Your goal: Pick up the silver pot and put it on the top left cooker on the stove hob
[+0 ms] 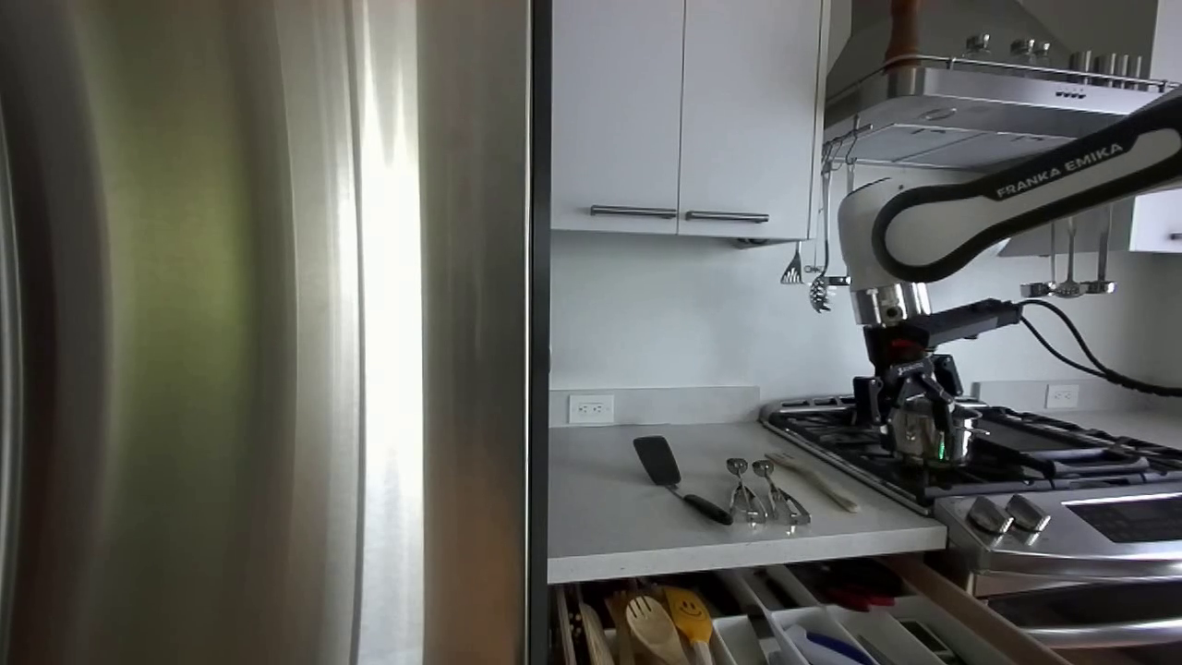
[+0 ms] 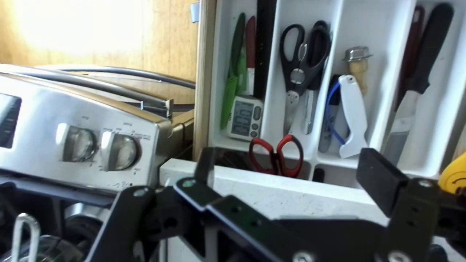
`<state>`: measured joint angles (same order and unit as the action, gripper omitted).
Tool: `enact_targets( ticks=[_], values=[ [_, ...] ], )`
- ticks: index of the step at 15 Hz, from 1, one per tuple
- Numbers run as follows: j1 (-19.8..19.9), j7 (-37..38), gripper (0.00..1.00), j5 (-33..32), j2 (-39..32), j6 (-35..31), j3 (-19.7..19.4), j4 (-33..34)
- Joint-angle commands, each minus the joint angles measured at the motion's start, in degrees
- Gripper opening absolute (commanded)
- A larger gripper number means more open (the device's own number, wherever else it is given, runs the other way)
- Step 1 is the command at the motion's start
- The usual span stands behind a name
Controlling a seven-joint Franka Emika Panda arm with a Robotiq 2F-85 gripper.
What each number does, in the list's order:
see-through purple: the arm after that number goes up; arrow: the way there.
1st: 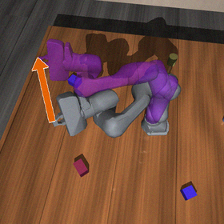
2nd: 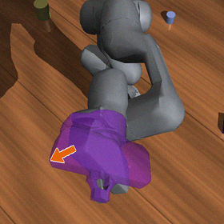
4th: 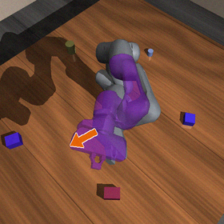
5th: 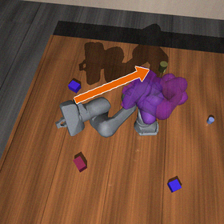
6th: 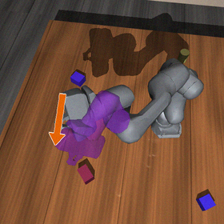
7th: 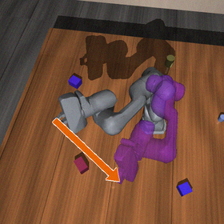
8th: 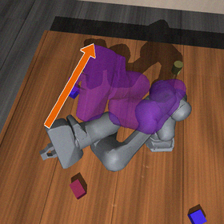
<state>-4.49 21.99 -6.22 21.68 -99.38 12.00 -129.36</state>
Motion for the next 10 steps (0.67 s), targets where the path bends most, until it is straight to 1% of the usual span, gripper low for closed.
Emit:
enact_targets(
  ticks=[1, 5, 8, 10],
  values=[
    [2.27, 7.85, 1.0, -9.49, -3.75, 2.66, 2.6, 4.79],
    [4.54, 12.41, 1.0, -20.58, -7.47, 8.39, 1.75, 10.3],
    [5.89, 15.3, 1.0, -27.14, -11.1, 14.02, 0.39, 14.59],
    [6.13, 17.15, 1.0, -30.67, -14.07, 18.18, -0.65, 17.0]
  ],
)
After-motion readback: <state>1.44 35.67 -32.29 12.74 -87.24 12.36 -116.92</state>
